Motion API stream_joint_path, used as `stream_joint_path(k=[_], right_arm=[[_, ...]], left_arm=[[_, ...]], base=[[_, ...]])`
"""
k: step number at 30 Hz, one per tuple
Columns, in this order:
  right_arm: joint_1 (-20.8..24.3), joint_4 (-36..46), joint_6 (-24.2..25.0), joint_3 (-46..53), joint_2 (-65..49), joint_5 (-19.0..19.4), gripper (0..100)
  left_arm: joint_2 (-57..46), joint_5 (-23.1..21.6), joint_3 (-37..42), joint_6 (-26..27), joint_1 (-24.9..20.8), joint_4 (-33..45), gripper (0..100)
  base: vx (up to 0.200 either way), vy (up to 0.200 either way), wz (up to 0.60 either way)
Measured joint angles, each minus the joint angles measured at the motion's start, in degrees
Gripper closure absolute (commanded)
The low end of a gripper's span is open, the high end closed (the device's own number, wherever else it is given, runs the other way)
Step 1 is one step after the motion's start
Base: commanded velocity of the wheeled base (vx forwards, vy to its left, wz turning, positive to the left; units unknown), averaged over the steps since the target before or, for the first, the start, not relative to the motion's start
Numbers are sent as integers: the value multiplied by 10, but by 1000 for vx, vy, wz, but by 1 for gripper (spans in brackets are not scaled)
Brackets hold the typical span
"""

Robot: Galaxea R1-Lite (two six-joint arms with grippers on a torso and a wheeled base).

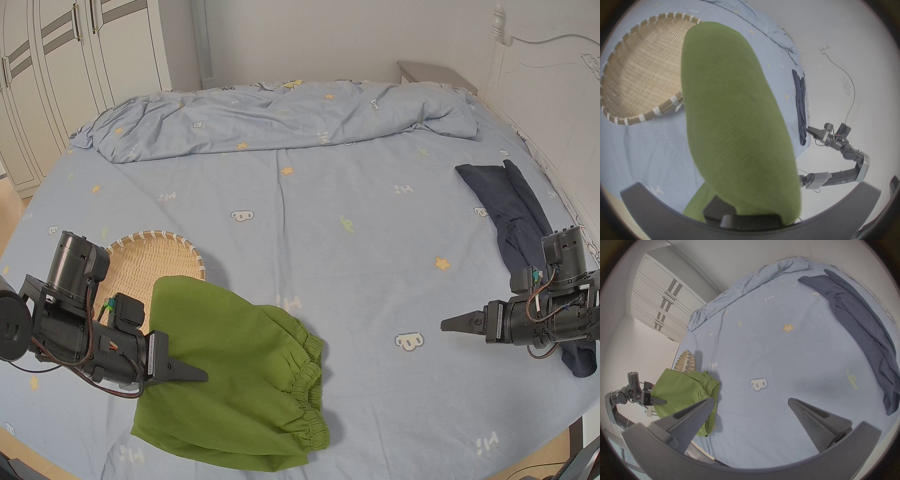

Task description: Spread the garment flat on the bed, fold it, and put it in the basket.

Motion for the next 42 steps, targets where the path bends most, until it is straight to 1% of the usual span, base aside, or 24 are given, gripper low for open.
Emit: stream_joint_path(k=[3,5,9,11,13,15,19,23,26,30,36,42], right_arm=[[0,0,0,0,0,0,0],[0,0,0,0,0,0,0],[0,0,0,0,-1,0,0],[-1,0,0,0,-1,-1,0],[-2,0,0,0,-1,-1,0],[-2,0,-1,0,-1,-1,0],[-3,0,-1,-1,-1,-2,0],[-3,0,-1,-1,-1,-2,0],[-3,0,-1,-1,-1,-3,0],[-4,0,-1,-2,-2,-3,0],[-3,0,-2,-2,-2,-3,0],[-2,0,-1,-3,-2,-4,0]], left_arm=[[-3,19,6,31,-16,0,100],[-5,43,10,49,-35,0,100],[-11,124,7,84,-88,1,100],[-15,153,-2,108,-112,1,100],[-20,165,-13,130,-129,2,100],[-27,167,-21,157,-136,7,100],[-50,169,-44,233,-139,36,100],[-80,169,-73,303,-121,76,100],[-103,169,-92,327,-93,88,100],[-126,169,-115,340,-56,92,100],[-143,163,-149,343,6,87,100],[-140,123,-171,343,78,72,100]], base=[[0,0,0],[0,0,0],[0,0,0],[0,0,0],[0,0,0],[0,0,0],[0,0,0],[0,0,0],[0,0,0],[0,0,0],[0,0,0],[0,0,0]])
